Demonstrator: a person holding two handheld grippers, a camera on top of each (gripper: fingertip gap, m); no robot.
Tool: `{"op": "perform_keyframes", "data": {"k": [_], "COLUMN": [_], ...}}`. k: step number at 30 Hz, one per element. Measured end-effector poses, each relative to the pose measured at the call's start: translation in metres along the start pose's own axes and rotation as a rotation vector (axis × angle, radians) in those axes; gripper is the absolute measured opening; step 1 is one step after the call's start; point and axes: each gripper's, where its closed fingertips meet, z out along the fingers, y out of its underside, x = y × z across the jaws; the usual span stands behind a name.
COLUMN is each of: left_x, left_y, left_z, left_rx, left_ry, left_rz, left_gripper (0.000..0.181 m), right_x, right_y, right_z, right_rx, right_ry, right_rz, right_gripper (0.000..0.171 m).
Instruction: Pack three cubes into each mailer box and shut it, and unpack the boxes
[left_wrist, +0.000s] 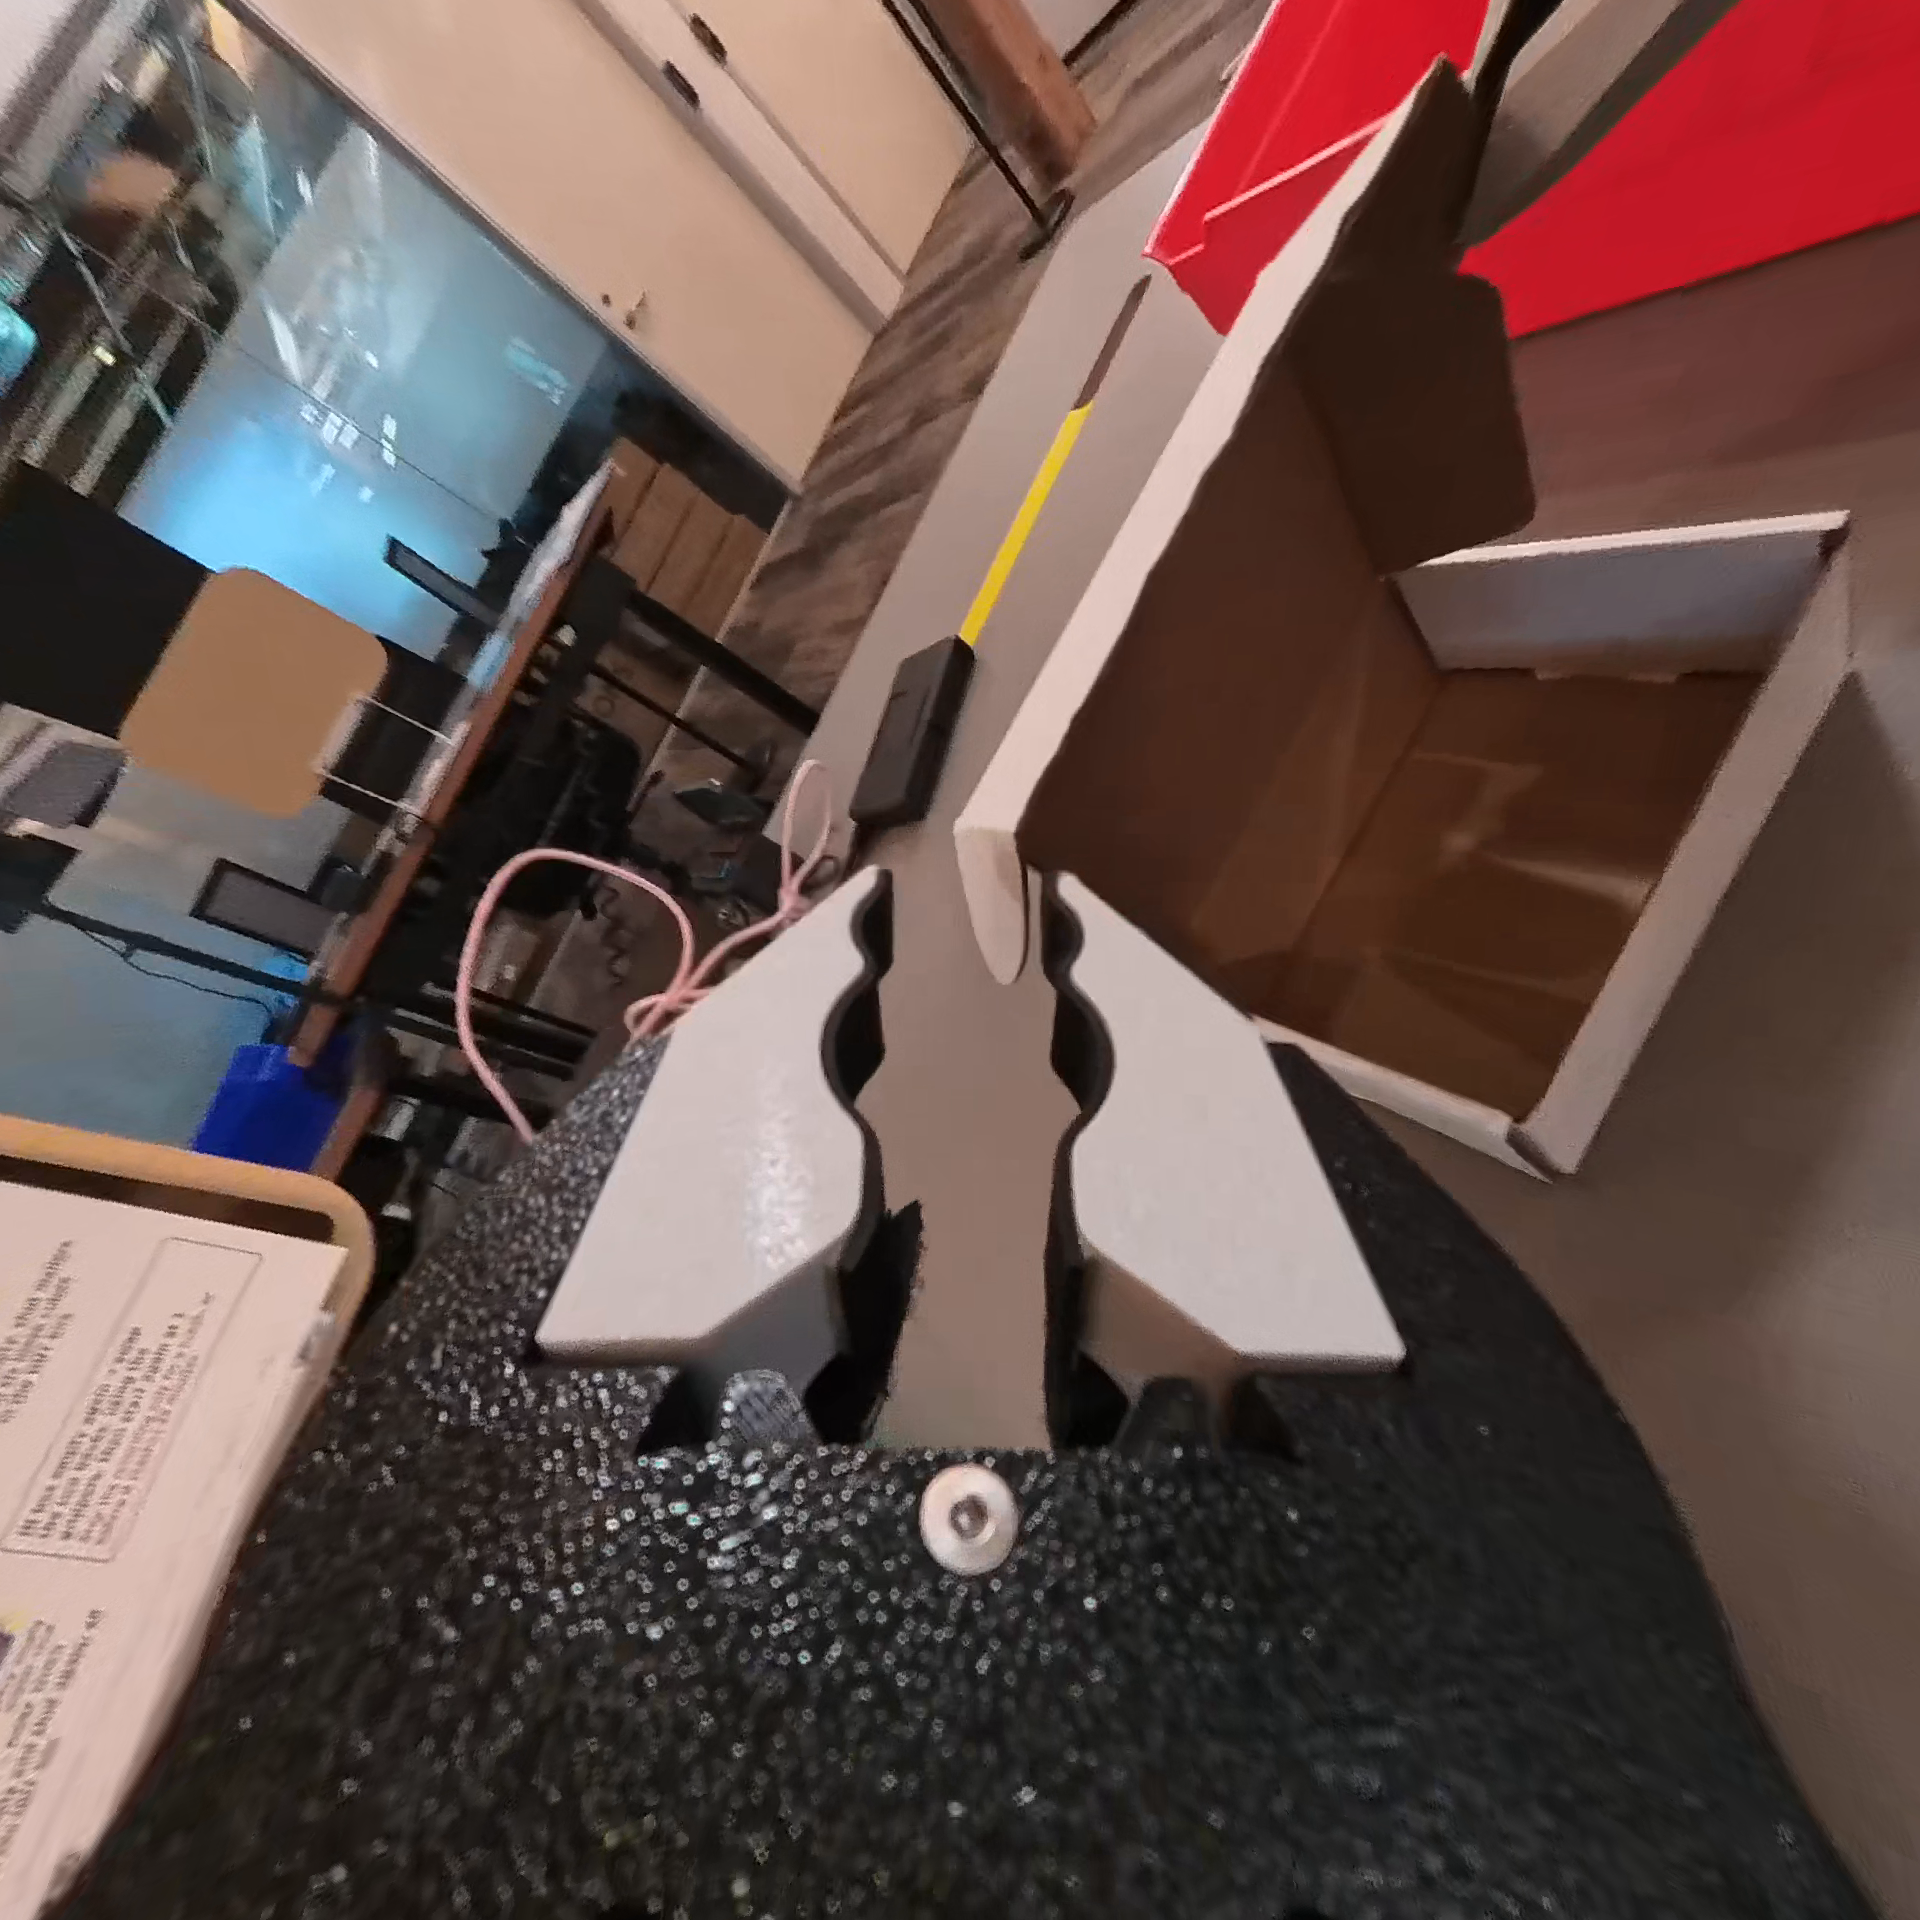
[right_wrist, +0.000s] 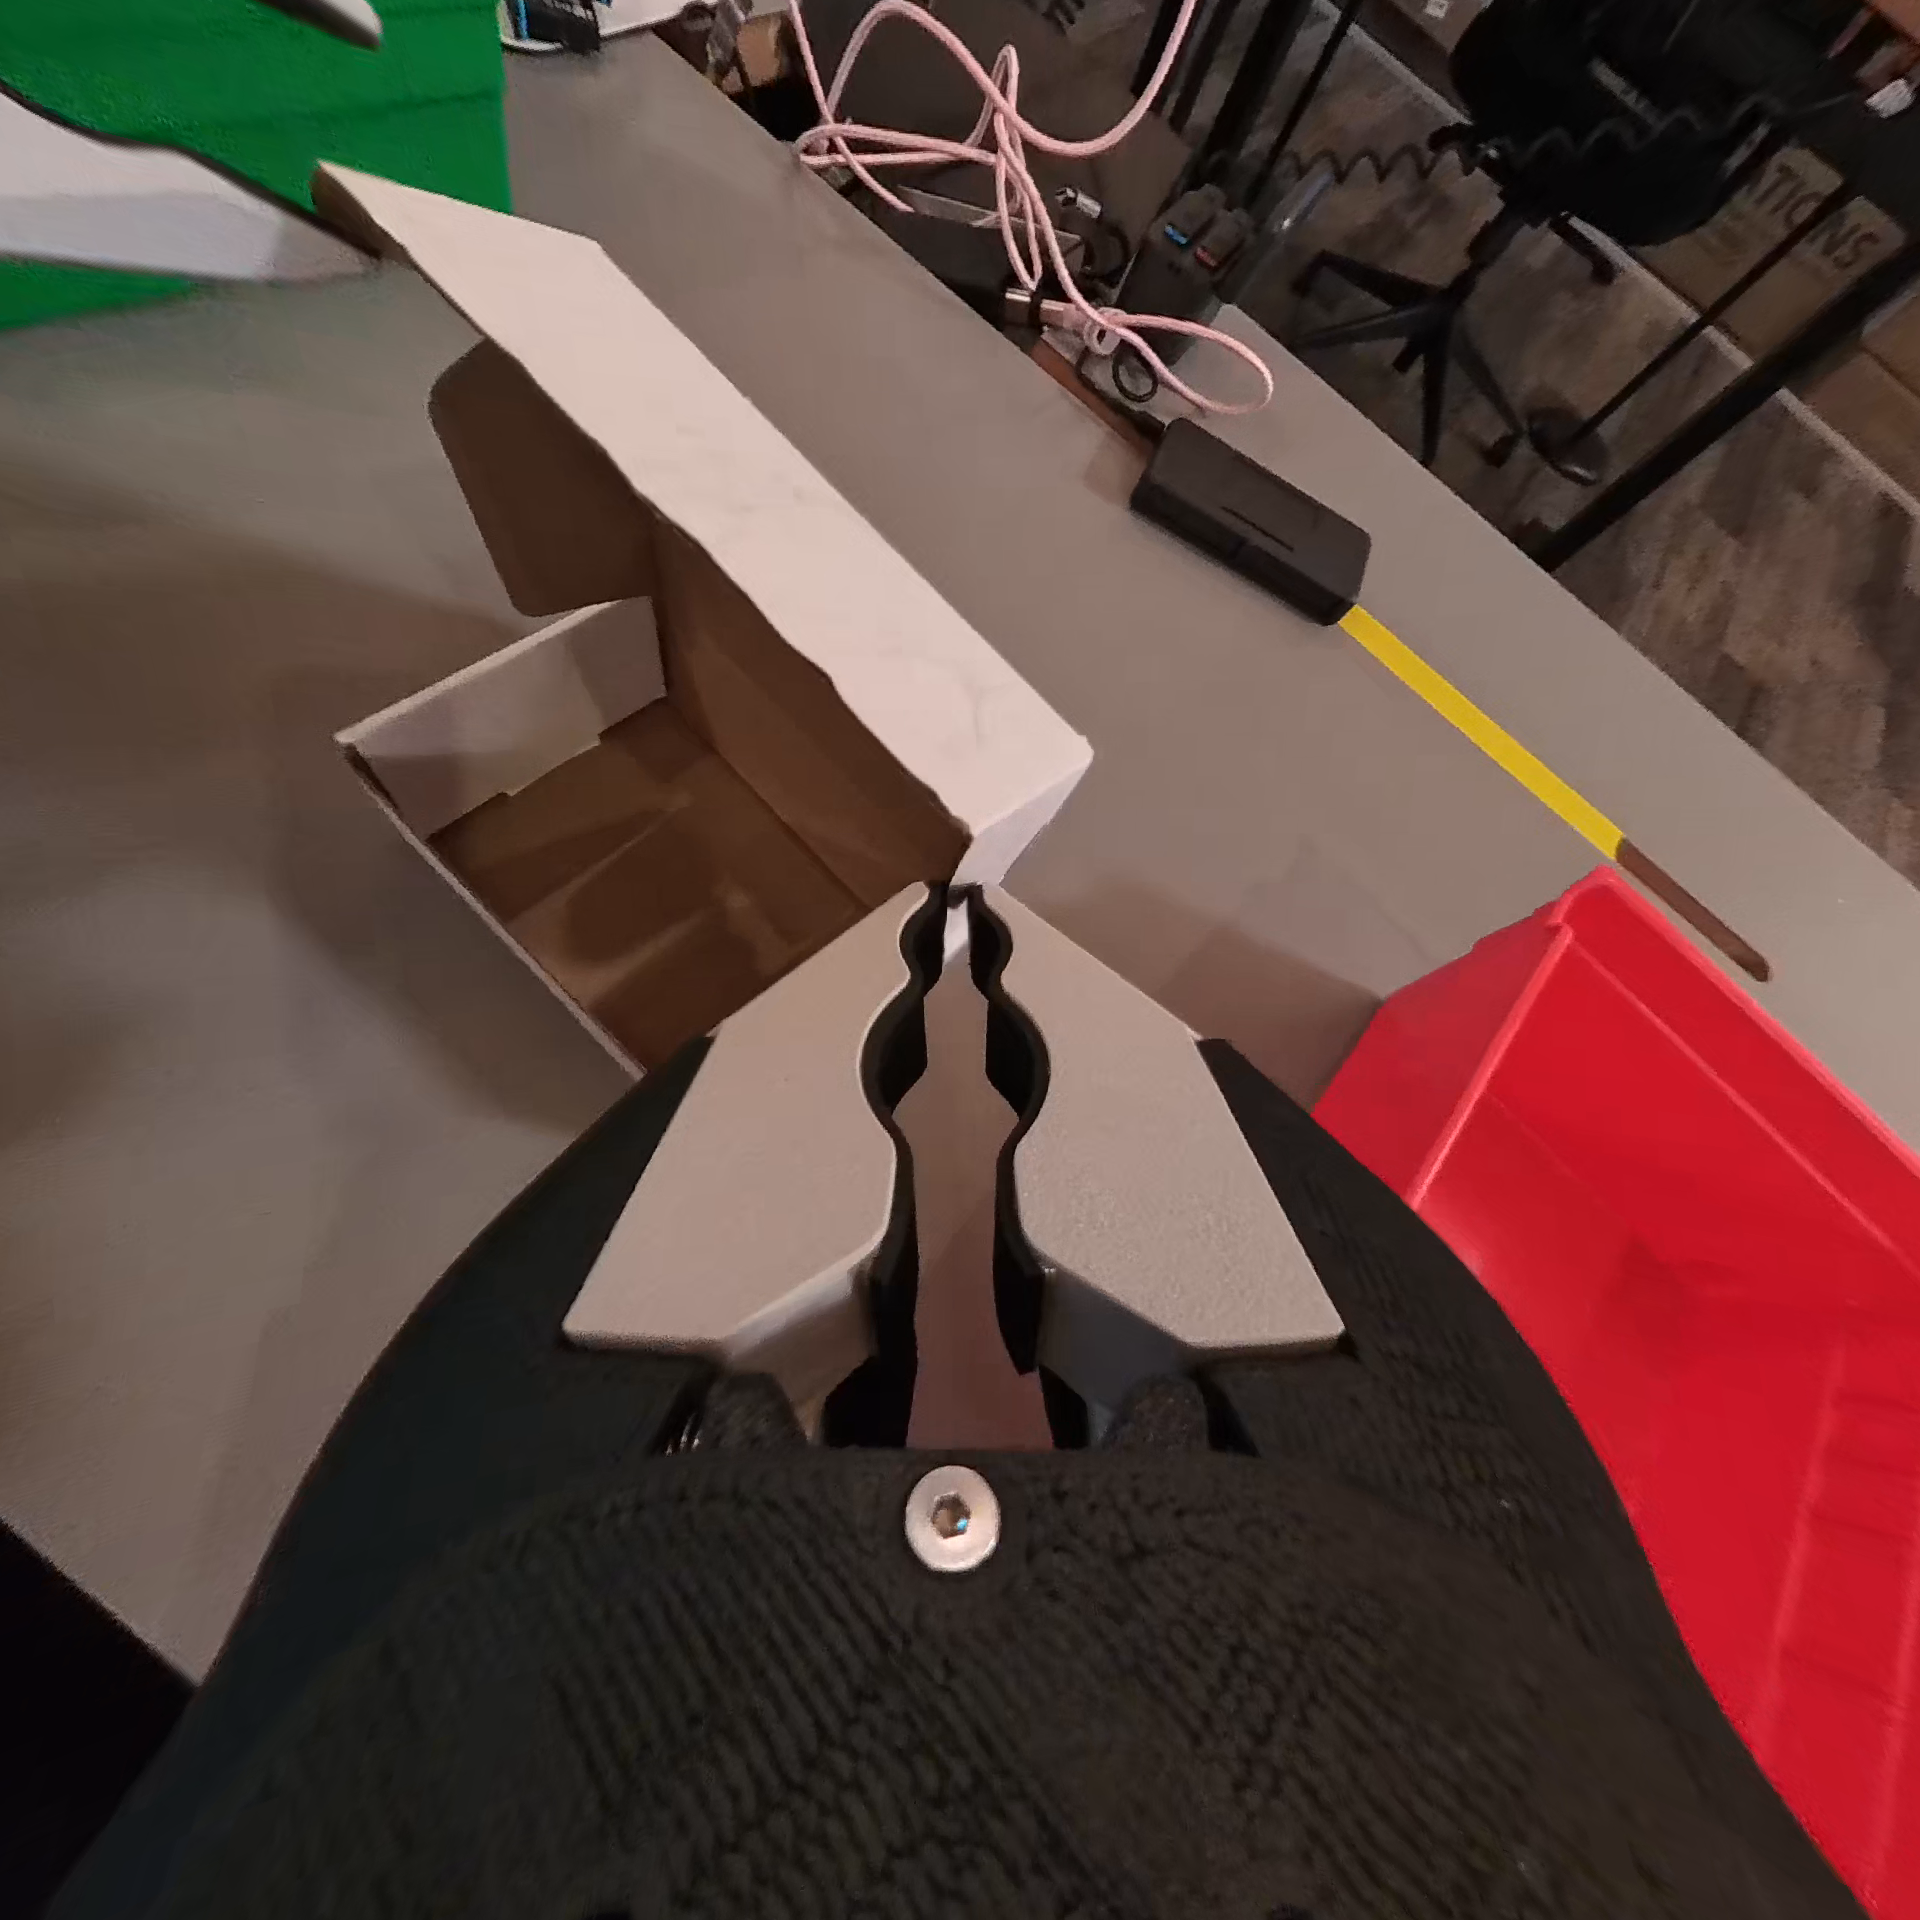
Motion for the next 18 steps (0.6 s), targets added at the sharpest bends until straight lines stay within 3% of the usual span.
{"op": "perform_keyframes", "data": {"k": [3, 5, 18], "left_x": [0.001, 0.005, 0.019], "left_y": [0.007, 0.006, 0.0], "left_z": [0.004, 0.004, -0.014], "left_rx": [-0.035, -0.027, -0.106], "left_ry": [0.011, 0.032, 0.088], "left_rz": [-0.05, -0.091, -0.479], "left_gripper": [0.02, 0.004, 0.003], "right_x": [-0.004, -0.008, -0.026], "right_y": [0.002, 0.0, 0.001], "right_z": [0.0, -0.001, -0.014], "right_rx": [0.006, 0.028, 0.038], "right_ry": [-0.016, -0.04, -0.044], "right_rz": [0.013, 0.033, 0.159], "right_gripper": [0.002, 0.002, 0.0]}}
